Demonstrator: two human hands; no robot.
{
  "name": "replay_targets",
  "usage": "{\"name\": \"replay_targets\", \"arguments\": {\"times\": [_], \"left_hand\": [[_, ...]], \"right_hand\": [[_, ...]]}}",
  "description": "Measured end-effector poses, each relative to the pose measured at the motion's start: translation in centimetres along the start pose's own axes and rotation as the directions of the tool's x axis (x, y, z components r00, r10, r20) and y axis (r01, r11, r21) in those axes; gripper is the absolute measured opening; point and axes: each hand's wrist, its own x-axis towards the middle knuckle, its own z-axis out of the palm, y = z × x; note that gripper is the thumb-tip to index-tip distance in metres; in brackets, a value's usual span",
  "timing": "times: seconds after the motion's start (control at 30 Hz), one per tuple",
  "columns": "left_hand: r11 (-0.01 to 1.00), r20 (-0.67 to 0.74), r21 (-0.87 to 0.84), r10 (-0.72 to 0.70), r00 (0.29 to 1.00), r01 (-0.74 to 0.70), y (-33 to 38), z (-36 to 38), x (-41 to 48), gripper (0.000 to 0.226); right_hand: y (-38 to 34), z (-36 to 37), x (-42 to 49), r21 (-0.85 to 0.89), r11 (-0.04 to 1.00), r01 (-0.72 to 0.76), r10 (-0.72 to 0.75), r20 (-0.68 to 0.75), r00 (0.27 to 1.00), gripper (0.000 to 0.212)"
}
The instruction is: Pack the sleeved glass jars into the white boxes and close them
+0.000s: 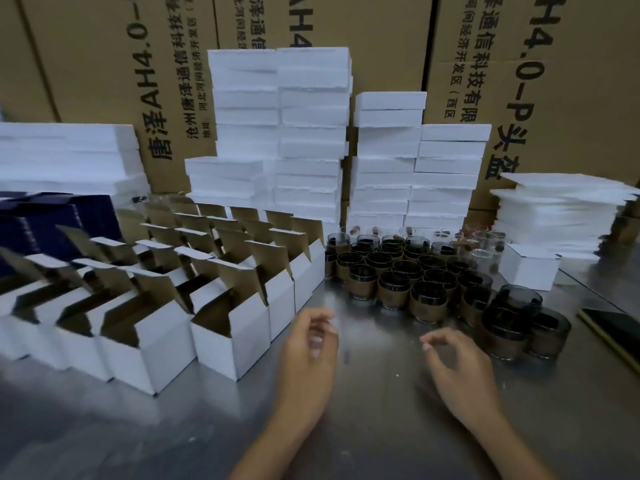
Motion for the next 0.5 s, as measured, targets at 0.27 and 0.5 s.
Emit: {"name": "replay_targets", "arguments": {"times": [0.27, 0.5], "left_hand": [[0.83, -0.224, 0.557, 0.2, 0.954, -0.043, -1.3, -7.9, 1.3, 0.041], [0.653, -0.091, 0.753, -0.006, 0.996, 0.073, -2.3, -8.9, 1.5, 0.053]], "right_hand": [[0.0, 0.1, -0.1, -0.009, 1.0, -0.014, 0.014, 0.025, 1.0, 0.018], [0.3, 0.0, -0.3, -0.021, 0.999, -0.033, 0.034, 0.031, 0.999, 0.012]]}}
